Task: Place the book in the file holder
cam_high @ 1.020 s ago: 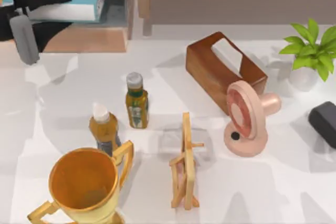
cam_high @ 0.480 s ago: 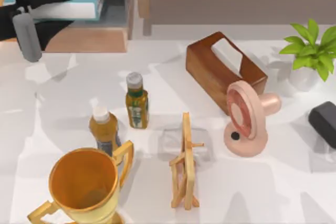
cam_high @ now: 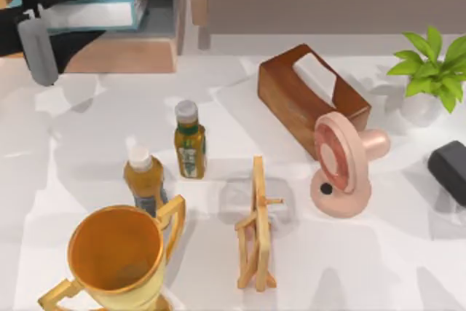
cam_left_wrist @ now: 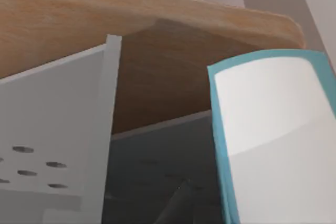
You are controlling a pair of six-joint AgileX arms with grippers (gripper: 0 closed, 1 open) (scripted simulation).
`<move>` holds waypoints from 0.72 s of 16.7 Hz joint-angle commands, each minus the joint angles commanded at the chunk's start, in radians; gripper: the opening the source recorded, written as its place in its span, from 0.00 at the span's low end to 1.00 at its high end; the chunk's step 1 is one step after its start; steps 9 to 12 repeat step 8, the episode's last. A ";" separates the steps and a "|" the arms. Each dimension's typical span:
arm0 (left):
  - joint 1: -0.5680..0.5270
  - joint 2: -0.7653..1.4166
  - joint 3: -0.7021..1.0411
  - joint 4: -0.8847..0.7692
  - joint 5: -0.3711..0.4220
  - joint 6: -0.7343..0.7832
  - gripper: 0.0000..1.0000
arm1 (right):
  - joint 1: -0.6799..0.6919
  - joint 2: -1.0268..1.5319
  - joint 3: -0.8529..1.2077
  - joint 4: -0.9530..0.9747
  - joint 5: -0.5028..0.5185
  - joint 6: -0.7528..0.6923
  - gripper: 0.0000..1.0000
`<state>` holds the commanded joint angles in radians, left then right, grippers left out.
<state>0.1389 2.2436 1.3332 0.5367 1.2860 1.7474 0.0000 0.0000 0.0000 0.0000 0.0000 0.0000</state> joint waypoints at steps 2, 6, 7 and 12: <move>0.000 0.000 0.000 0.000 0.000 0.000 0.98 | 0.000 0.000 0.000 0.000 0.000 0.000 1.00; 0.000 0.000 0.000 0.000 0.000 0.000 1.00 | 0.000 0.000 0.000 0.000 0.000 0.000 1.00; 0.000 0.000 0.000 0.000 0.000 0.000 1.00 | 0.000 0.000 0.000 0.000 0.000 0.000 1.00; 0.000 0.000 0.000 0.000 0.000 0.000 1.00 | 0.000 0.000 0.000 0.000 0.000 0.000 1.00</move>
